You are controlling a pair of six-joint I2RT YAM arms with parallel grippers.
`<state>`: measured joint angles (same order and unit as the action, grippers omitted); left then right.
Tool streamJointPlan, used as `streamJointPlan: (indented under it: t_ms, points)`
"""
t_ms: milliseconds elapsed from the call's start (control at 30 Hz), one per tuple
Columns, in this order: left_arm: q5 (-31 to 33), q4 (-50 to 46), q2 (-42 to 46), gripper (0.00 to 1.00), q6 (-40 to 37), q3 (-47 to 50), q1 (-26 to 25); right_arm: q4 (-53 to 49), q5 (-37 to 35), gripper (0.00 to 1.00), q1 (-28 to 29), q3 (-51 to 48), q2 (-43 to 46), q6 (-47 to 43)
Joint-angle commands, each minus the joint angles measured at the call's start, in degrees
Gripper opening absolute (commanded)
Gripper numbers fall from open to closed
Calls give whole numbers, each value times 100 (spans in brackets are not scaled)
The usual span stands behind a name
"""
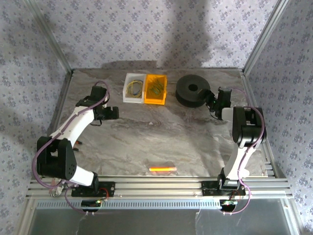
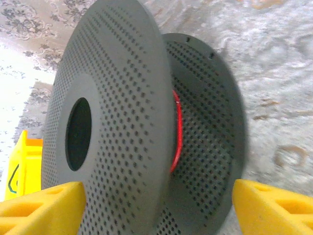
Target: Wrap the cables
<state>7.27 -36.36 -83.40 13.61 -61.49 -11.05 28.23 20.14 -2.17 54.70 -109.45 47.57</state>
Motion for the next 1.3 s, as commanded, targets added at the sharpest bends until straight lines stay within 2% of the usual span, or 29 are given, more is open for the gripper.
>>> streamJointPlan:
  t_ms: [0, 233, 367, 433, 500, 600, 833, 967, 1067, 1267]
  points:
    - [25, -214, 183, 100, 28, -121, -55, 405, -126, 73, 102, 343, -200, 282]
    - [102, -416, 274, 100, 4, -113, -64, 589, -247, 53, 147, 436, -493, 537]
    - [160, -465, 333, 100, 2, -100, -64, 434, -197, 28, 122, 520, -525, 541]
    - [184, -483, 347, 100, 6, -99, -64, 414, -195, 21, 112, 507, -504, 538]
    - [177, -485, 364, 100, 11, -90, -64, 370, -171, 10, 79, 487, -419, 520]
    - [144, -526, 385, 100, 19, -104, -64, 223, -116, 0, 51, 392, -123, 361]
    - [151, -735, 433, 100, 30, -158, -64, -968, 118, 0, 59, -9, 1634, -446]
    - [-5, -750, 529, 100, 49, -104, -64, -1868, 532, 0, 234, -249, 2849, -773]
    - [-132, -765, 619, 100, 122, -41, -90, -2310, 862, 0, 659, -512, 3649, -751]
    - [-109, -800, 834, 100, 204, 74, -214, -2159, 944, 0, 2339, -1199, 4477, -191]
